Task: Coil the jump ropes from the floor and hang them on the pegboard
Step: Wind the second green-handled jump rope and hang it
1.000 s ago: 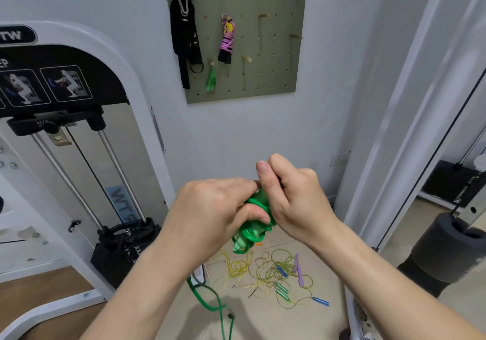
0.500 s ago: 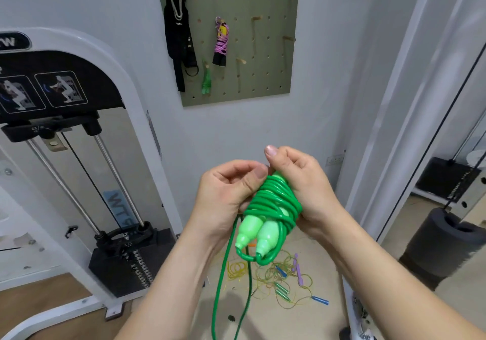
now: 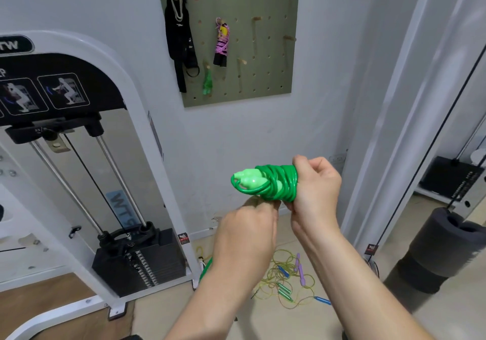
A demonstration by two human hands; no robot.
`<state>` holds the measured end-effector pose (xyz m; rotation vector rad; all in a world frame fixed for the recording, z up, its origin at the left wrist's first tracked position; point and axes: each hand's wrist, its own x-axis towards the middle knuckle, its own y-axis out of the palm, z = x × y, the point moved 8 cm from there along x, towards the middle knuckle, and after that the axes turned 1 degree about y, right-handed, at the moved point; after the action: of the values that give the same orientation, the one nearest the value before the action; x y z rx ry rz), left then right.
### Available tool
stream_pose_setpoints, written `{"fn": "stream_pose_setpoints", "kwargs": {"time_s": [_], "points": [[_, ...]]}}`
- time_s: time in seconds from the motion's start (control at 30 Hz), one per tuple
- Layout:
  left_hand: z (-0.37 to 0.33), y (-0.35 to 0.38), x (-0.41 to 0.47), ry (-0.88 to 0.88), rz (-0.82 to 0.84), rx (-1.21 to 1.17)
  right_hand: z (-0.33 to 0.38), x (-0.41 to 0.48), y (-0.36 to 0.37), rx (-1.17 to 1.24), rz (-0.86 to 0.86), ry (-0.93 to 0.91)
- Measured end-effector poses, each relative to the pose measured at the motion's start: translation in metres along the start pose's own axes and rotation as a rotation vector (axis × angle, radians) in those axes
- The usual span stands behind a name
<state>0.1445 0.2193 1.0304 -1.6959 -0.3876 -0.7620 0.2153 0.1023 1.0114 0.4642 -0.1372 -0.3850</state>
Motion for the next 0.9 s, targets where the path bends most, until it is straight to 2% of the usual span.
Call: {"fn": "stream_pose_setpoints", "kwargs": {"time_s": [0.07,0.23,0.43,0.57,0.7,0.73,0.8,0.9], "points": [[-0.005,-0.002,-0.003,0.001,0.037,0.073,0.015,0.004,-0.003,-0.139,-0.025,-0.174],[-0.008,-0.013,-0.009,0.043,0.060,0.074,0.045,-0.003,0.003,-0.454,-0.004,-0.577],[-0.006,-0.031,0.000,0.148,0.086,0.142,0.056,-0.009,0.002,-0.704,0.020,-0.838],[0.002,-0.036,0.011,0.193,0.122,0.115,0.065,-0.030,0.018,-0.853,0.160,-1.081],[0.022,-0.055,0.039,0.158,0.170,0.028,0.085,-0.065,0.040,-0.843,0.407,-1.286],[0.026,-0.060,0.044,0.127,0.197,-0.060,0.092,-0.070,0.044,-0.832,0.462,-1.294],[0.031,-0.068,0.054,0.061,0.258,-0.277,0.102,-0.071,0.050,-0.786,0.572,-1.192],[0.030,-0.057,0.052,-0.031,0.552,-0.778,0.107,-0.063,0.054,-0.638,0.717,-0.913]]}}
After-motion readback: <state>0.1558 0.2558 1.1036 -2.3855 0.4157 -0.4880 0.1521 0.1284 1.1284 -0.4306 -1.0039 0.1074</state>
